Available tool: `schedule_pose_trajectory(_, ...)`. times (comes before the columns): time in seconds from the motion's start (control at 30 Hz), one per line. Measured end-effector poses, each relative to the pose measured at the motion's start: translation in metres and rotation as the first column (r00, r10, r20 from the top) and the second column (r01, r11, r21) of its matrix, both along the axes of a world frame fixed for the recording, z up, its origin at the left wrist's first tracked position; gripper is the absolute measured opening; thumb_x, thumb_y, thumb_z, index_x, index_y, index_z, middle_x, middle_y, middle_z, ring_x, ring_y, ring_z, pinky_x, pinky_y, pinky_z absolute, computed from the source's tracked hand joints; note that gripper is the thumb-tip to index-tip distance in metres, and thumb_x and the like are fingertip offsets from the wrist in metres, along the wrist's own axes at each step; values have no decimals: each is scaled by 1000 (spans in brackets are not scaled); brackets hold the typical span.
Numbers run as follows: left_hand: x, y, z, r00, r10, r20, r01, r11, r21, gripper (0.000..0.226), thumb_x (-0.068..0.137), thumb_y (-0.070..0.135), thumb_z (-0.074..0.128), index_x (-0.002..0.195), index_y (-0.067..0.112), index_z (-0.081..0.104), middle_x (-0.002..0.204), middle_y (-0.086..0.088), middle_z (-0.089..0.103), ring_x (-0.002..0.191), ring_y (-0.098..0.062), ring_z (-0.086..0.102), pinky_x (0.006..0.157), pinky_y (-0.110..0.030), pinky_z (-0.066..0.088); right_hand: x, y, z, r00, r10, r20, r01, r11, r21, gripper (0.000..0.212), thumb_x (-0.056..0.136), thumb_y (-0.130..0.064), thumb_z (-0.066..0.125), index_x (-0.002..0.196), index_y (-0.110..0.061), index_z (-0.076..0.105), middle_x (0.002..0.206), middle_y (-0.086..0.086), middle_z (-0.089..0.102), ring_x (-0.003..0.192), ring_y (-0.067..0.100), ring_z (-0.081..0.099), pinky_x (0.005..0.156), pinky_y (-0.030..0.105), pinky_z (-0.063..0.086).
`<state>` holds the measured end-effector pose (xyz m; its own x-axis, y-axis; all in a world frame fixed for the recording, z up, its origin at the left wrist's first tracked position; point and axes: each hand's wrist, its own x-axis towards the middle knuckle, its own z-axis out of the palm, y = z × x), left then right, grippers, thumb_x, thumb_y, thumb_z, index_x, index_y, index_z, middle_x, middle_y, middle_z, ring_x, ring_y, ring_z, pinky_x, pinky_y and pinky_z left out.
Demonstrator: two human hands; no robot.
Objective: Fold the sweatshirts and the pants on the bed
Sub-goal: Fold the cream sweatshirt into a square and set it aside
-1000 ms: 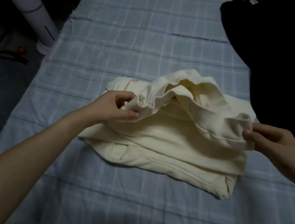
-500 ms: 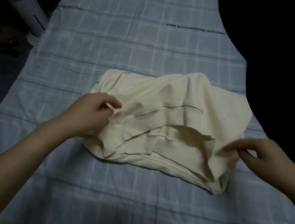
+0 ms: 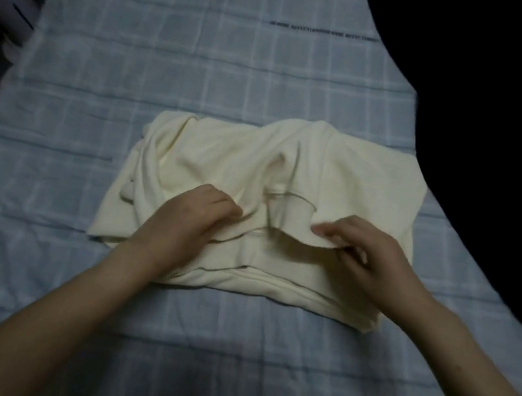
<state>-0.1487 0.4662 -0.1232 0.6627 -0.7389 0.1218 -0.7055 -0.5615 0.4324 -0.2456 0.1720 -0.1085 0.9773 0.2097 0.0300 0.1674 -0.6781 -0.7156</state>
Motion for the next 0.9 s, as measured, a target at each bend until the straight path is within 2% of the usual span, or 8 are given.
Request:
schedule_pose_trajectory(0.17, -2, 27, 8, 970, 85, -227, -82, 996, 22, 23, 88, -2, 56, 103, 7, 72, 107, -3, 69, 101, -22, 65, 91, -21, 43, -26, -4, 1, 913, 274, -301, -386, 816, -430, 54, 92, -9, 54, 142, -30, 52, 127, -5, 59, 108, 19, 60, 89, 30, 44)
schedule_pose_trajectory(0.27, -13, 24, 4, 938, 188, -292, -208, 977, -40, 26, 86, -9, 62, 103, 7, 73, 113, -4, 69, 108, -22, 65, 96, -15, 41, -21, 0, 3, 850, 199, -487, -397, 851, -344, 46, 92, -35, 54, 139, -33, 53, 129, -12, 58, 114, 12, 58, 96, 32, 43)
schedule_pose_trajectory(0.37, -10, 11, 5, 939, 319, -127, -335, 931, -145, 22, 88, 15, 62, 107, 13, 70, 114, -2, 65, 108, -19, 58, 93, -23, 41, -3, 7, 14, 972, -73, -224, 51, 993, -103, 34, 91, -46, 48, 109, -28, 71, 106, -13, 66, 98, 4, 63, 88, 31, 49)
schedule_pose_trajectory(0.47, -8, -6, -1, 892, 447, -60, -448, 894, -5, 44, 81, 30, 72, 123, 18, 63, 121, -8, 54, 110, -27, 47, 95, -35, 41, 22, 31, 7, 932, -323, 167, 339, 937, -82, 40, 95, -26, 50, 133, -16, 58, 130, 3, 56, 118, 21, 54, 102, 31, 40)
schedule_pose_trajectory(0.57, -10, -11, -11, 932, 345, -108, -336, 937, 95, 48, 88, 11, 68, 135, 13, 58, 127, -15, 57, 109, -38, 50, 98, -42, 42, 45, 58, -12, 961, -268, 65, 275, 906, -323, 57, 100, -38, 41, 155, -30, 27, 163, 5, 21, 148, 34, 20, 117, 55, 20)
schedule_pose_trajectory(0.67, 4, 10, -11, 957, 258, -135, -260, 966, 5, 50, 88, -5, 60, 135, 13, 59, 122, -12, 60, 102, -33, 54, 92, -26, 37, 44, 65, -40, 979, -205, -5, 175, 849, -498, 62, 99, -54, 33, 155, -47, 8, 167, -1, -2, 151, 39, -4, 113, 70, 10)
schedule_pose_trajectory(0.77, 7, 37, -17, 975, 202, -88, -200, 979, 31, 51, 93, 11, 50, 143, 23, 49, 133, -4, 55, 113, -25, 52, 96, -26, 35, 24, 64, -61, 990, -138, -7, 111, 827, -551, 60, 97, -62, 24, 154, -50, 9, 166, 7, -7, 148, 48, -7, 107, 75, 10)
schedule_pose_trajectory(0.9, -26, 43, -48, 976, 194, 95, -215, 919, 331, 58, 98, 44, 34, 153, 25, 31, 157, -5, 34, 143, -25, 34, 114, -47, 24, 18, 61, -79, 993, -116, -16, 81, 778, -623, 59, 97, -61, 24, 154, -48, 13, 165, 13, -8, 147, 51, -10, 107, 77, 12)
